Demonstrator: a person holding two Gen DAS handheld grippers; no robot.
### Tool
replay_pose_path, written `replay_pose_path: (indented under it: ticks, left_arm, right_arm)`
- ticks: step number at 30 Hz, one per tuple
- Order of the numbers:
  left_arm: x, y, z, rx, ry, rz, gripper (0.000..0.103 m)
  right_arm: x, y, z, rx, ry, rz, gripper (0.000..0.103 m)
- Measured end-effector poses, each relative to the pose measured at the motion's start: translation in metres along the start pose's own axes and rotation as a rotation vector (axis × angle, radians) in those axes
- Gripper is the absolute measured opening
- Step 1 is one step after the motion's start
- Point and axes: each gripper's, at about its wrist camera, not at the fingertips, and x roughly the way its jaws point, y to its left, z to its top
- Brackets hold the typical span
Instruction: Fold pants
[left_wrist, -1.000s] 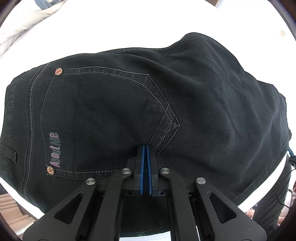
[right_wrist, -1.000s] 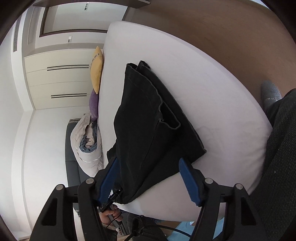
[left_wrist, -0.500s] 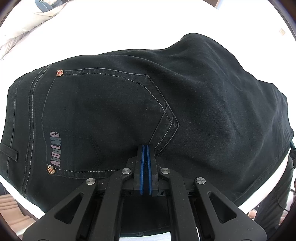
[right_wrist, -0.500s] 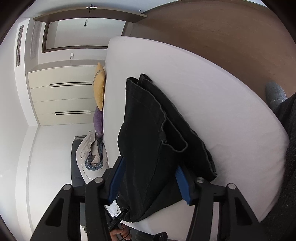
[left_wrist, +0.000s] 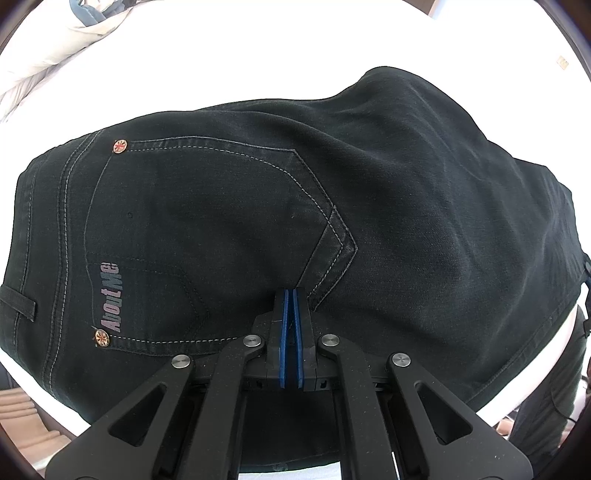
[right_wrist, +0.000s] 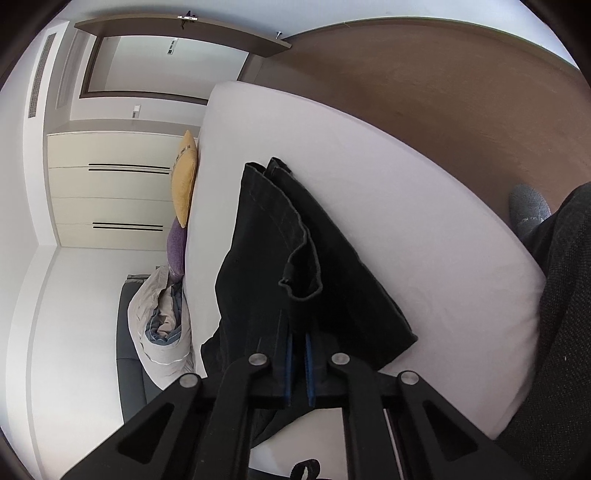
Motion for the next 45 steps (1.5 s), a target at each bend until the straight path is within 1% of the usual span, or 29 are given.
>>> replay_pose_path:
  ticks: [8, 11, 16, 21, 25, 29, 32, 34, 36, 37, 38, 39, 40, 41, 42, 44, 45]
  left_arm:
    - [0.000, -0.007, 0.002, 0.014, -0.004, 0.027, 0.003]
    - [0.000, -0.009, 0.003, 0.011, -0.001, 0.031, 0.003]
    - [0.002, -0.012, 0.006, 0.020, 0.009, 0.035, 0.003]
    - [0.004, -0.018, 0.011, 0.036, 0.016, 0.033, 0.003]
    - [0.007, -0.020, 0.016, 0.060, 0.023, 0.039, 0.003]
    - [0.008, -0.026, 0.017, 0.094, 0.023, 0.049, 0.003]
    - [0.008, -0.030, 0.019, 0.083, 0.018, 0.043, 0.003]
    - [0.007, -0.030, 0.019, 0.076, 0.011, 0.041, 0.003]
    - [0.007, -0.030, 0.019, 0.067, 0.002, 0.036, 0.003]
    - [0.008, -0.029, 0.019, 0.059, -0.003, 0.029, 0.003]
    - [0.008, -0.029, 0.020, 0.052, -0.004, 0.023, 0.003]
    - [0.009, -0.028, 0.021, 0.039, -0.006, 0.012, 0.003]
    - [0.009, -0.027, 0.021, 0.032, -0.007, 0.005, 0.003]
    - [0.009, -0.027, 0.023, 0.024, -0.007, -0.003, 0.003]
    - [0.009, -0.026, 0.023, 0.020, -0.008, -0.007, 0.003]
    - [0.009, -0.028, 0.025, 0.023, -0.011, -0.003, 0.003]
    - [0.007, -0.027, 0.025, 0.024, -0.012, 0.000, 0.003]
  right_arm:
    - [-0.007, 0.009, -0.004, -0.045, -0.041, -0.034, 0.004]
    - [-0.014, 0.009, -0.006, -0.035, -0.051, -0.034, 0.004]
    - [-0.021, -0.004, -0.016, 0.033, -0.042, -0.036, 0.004]
    - [-0.017, -0.026, -0.019, 0.101, -0.026, -0.042, 0.003]
    - [-0.014, -0.024, -0.017, 0.086, -0.023, -0.050, 0.003]
    - [-0.012, -0.035, -0.014, 0.111, -0.011, -0.031, 0.000]
    - [-0.014, -0.029, -0.016, 0.073, -0.018, -0.057, 0.000]
    - [-0.015, -0.030, -0.016, 0.087, -0.013, -0.055, 0.001]
    - [-0.020, -0.027, -0.017, 0.100, 0.003, -0.072, 0.003]
    - [-0.026, -0.022, -0.018, 0.089, 0.001, -0.119, 0.006]
    - [-0.033, -0.016, -0.019, 0.059, -0.009, -0.174, 0.013]
    - [-0.044, -0.005, -0.019, 0.007, -0.039, -0.258, 0.013]
    - [-0.052, 0.005, -0.019, -0.042, -0.067, -0.294, 0.013]
    - [-0.058, 0.019, -0.019, -0.104, -0.088, -0.289, 0.013]
    - [-0.059, 0.031, -0.018, -0.151, -0.087, -0.269, 0.013]
    - [-0.044, 0.067, -0.019, -0.265, -0.034, -0.189, 0.013]
    - [-0.030, 0.087, -0.022, -0.330, 0.007, -0.132, 0.013]
